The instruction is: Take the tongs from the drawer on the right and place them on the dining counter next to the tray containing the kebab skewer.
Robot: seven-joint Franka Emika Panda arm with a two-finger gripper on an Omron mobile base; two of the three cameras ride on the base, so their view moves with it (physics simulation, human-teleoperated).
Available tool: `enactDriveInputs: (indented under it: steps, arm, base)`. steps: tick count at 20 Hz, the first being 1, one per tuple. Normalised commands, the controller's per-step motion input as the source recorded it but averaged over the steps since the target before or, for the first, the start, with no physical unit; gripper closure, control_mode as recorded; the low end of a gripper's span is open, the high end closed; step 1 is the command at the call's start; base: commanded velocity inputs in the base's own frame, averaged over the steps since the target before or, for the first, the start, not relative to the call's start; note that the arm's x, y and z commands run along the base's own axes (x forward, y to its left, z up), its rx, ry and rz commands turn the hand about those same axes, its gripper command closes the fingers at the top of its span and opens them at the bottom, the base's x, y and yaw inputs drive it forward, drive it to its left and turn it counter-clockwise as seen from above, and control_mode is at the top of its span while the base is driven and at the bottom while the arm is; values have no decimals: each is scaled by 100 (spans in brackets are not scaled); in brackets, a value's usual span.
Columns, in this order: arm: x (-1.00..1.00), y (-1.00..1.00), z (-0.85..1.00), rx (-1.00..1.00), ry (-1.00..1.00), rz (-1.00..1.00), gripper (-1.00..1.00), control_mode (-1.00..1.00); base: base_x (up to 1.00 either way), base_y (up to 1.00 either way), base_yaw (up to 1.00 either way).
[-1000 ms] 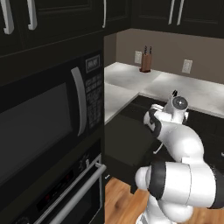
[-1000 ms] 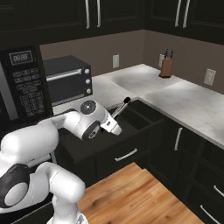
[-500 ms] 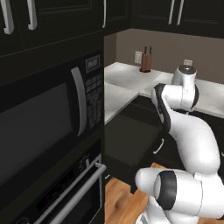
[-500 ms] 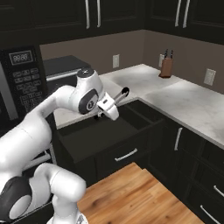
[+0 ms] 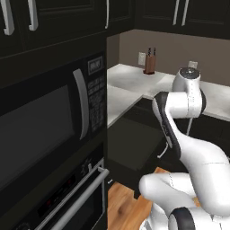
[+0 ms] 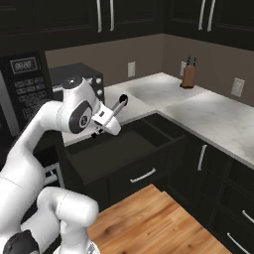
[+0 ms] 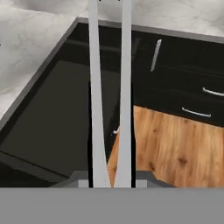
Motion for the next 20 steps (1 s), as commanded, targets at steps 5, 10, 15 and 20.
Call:
enactDriveInputs:
  steps: [5,10,15,20]
  arm:
    - [-32,0,0,2,-14,33,100,-100]
    - [-41,26,35,3,-4,20,100,-100]
    - [-64,7,47,0,-15,0,100,-100]
    - [-28,0,39,3,-5,0,100,100]
  base:
    - [0,0,0]
    - [0,0,0]
    - [0,0,0]
    - [-37,0,0]
